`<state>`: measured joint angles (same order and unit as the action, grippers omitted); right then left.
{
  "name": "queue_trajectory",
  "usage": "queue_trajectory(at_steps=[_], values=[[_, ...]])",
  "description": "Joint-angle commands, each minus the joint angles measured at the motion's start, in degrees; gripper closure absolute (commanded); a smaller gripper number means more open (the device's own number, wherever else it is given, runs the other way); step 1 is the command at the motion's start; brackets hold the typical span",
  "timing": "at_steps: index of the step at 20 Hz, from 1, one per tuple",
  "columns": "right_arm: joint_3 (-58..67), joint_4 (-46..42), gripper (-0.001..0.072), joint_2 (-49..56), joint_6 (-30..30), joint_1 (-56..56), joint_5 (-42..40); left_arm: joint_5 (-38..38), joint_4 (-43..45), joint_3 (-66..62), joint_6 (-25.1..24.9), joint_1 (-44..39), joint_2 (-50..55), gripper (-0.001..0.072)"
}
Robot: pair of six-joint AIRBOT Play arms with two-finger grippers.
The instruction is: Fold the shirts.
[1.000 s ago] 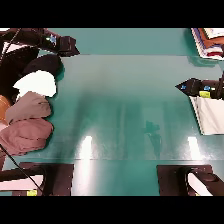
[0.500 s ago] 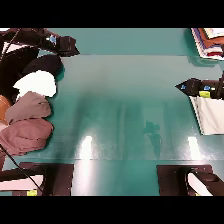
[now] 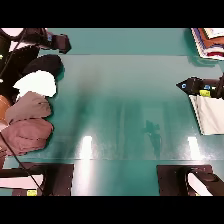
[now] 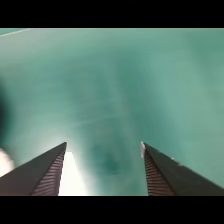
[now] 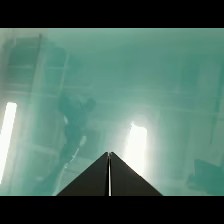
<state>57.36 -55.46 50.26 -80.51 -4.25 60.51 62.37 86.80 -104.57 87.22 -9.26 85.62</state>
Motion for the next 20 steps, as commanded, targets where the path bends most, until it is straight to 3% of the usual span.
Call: queue_trajectory(at_steps=[1, 7, 17, 18, 20], values=[[0.04, -0.02, 0.0692, -0.02, -0.02, -0.02, -0.61, -3.34, 10.47, 0.0, 4.26, 4.48, 5.73, 0.0143], [0.04, 0.0, 0.0692, -0.02, -0.02, -0.02, -1.62, -11.5, 7.06, 0.0, 4.35, 13.18, 18.99, 0.0141], [0.04, 0.04, 0.0692, -0.02, -0.02, -0.07, -2.05, -20.72, 8.57, -0.17, 3.82, 15.96, 27.08, 0.0147], [0.02, 0.02, 0.0692, 0.0, -0.02, -0.07, -2.05, -21.27, 8.52, -0.17, 3.85, 15.96, 27.02, 0.0265], [0.04, 0.04, 0.0692, -0.02, -0.02, -0.07, -2.05, -20.37, 8.37, -0.52, 3.87, 15.96, 26.67, 0.0653]])
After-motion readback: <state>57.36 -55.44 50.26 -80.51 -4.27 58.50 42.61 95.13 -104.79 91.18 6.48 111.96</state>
